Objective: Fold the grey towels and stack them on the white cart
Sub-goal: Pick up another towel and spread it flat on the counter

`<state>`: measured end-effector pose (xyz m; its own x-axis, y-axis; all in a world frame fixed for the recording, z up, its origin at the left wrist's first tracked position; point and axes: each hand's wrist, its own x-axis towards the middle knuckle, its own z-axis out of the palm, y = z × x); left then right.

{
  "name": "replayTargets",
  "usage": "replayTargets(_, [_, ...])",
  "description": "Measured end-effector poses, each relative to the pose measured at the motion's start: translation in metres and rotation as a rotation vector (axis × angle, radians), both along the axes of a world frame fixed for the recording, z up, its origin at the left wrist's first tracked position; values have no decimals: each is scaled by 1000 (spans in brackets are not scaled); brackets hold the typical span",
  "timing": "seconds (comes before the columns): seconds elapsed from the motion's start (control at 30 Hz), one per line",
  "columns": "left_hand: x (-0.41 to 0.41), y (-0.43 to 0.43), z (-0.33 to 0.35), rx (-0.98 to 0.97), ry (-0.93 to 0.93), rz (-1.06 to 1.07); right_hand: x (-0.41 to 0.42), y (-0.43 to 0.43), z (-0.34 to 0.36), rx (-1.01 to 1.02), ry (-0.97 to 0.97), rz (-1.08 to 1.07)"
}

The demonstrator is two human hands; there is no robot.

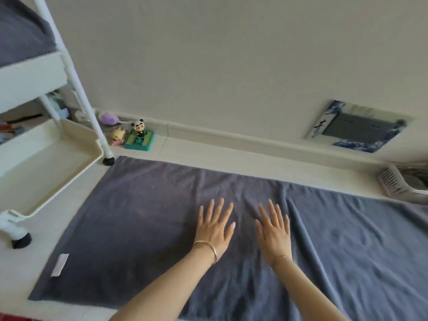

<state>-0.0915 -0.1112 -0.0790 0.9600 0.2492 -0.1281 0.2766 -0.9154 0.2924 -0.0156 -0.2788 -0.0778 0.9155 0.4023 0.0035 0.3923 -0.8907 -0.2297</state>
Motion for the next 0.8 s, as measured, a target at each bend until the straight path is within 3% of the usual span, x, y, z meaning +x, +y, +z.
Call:
replayTargets(0.13, [-1, -68, -20, -38, 28, -135, -2, -54, -10, -50, 90, -99])
replayTargets(0.37, [-13, -78, -29, 112, -17, -147, -17, -80, -9, -8, 99, -44])
replayTargets(0.47, [2, -84, -18, 97, -25, -72, 5, -98, 1, 81, 26, -176])
replayTargets(0.57, [23, -110, -2, 65, -34, -65, 27, -136, 1, 20, 68, -296])
replayTargets(0.8, [54, -214, -14, -33, -16, -149, 39, -232, -16, -35, 149, -261])
